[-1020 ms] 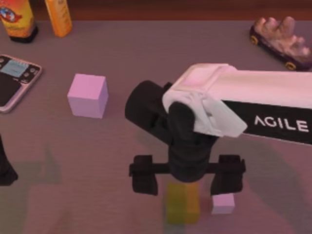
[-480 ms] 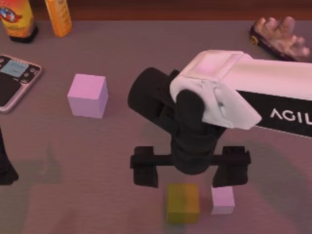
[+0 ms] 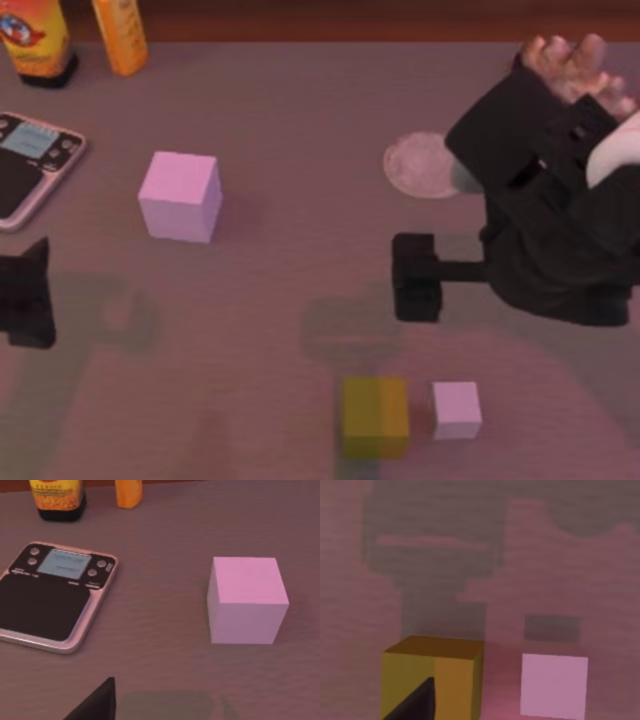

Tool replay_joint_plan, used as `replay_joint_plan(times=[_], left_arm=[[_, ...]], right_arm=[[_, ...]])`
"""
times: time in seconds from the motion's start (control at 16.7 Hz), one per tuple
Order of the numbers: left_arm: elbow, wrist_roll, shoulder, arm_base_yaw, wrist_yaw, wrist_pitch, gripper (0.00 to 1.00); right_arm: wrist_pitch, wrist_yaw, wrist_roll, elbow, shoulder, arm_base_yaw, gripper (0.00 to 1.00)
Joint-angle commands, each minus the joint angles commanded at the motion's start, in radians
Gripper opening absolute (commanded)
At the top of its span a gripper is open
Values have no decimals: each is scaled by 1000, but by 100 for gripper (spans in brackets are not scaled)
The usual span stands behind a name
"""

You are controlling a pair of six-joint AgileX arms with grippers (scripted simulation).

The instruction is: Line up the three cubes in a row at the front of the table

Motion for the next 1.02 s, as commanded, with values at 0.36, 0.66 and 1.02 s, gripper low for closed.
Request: replay_joint_plan(times=[0.36, 0.66, 1.02], left_arm=[[488, -7, 672, -94, 23, -465, 100], [939, -31, 1240, -144, 16, -806, 100], [1488, -78, 1721, -163, -19, -1007, 100]], right_arm=[[198, 36, -241, -408, -421, -218, 100], [392, 20, -438, -757, -808, -409, 100], [661, -40, -615, -1045, -1256, -603, 100]])
